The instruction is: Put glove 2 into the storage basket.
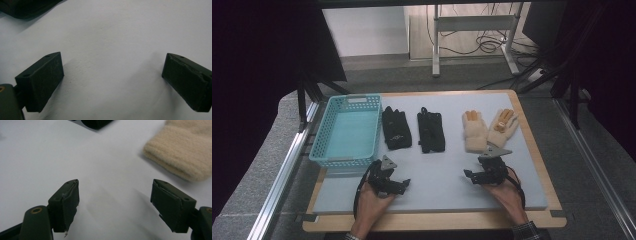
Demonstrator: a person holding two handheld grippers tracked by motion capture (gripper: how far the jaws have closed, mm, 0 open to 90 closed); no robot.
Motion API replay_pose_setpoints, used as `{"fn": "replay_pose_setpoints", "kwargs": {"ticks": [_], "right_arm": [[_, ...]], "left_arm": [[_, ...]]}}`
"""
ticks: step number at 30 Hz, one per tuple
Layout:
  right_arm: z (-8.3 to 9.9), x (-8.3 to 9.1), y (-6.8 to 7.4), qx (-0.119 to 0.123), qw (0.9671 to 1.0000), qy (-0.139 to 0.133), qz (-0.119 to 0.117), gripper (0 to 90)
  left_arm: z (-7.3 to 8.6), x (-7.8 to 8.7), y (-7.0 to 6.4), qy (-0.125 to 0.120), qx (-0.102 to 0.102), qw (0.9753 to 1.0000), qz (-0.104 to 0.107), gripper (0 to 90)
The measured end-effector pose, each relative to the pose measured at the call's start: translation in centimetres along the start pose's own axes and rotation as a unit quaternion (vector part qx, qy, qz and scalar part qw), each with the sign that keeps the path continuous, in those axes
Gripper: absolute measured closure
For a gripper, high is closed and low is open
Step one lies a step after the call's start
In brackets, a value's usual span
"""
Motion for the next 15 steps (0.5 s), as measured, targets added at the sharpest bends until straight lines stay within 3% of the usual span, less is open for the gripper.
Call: {"fn": "replay_pose_setpoints", "kwargs": {"ticks": [11, 15], "right_arm": [[-2.4, -0.9, 0.2, 0.022, 0.9997, 0.000, -0.009, 37.0], [-3.9, -1.5, -0.1, 0.024, 0.9994, -0.010, -0.023, 45.5]], "left_arm": [[0.0, 0.0, 0.0, 0.000, 0.000, 1.0000, 0.000, 4.1], [0.0, 0.0, 0.0, 0.000, 0.000, 1.0000, 0.000, 4.1]]}}
Point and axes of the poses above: each handheld gripper's, and its own axes: x roughly backward along the jaws, z roughly out of its underside, y roughly to its left, the point moved 6 cm from there along -x, roughly forward along the jaws, and after that the axes turned 4 degrees about -z, right-handed, at the moved point
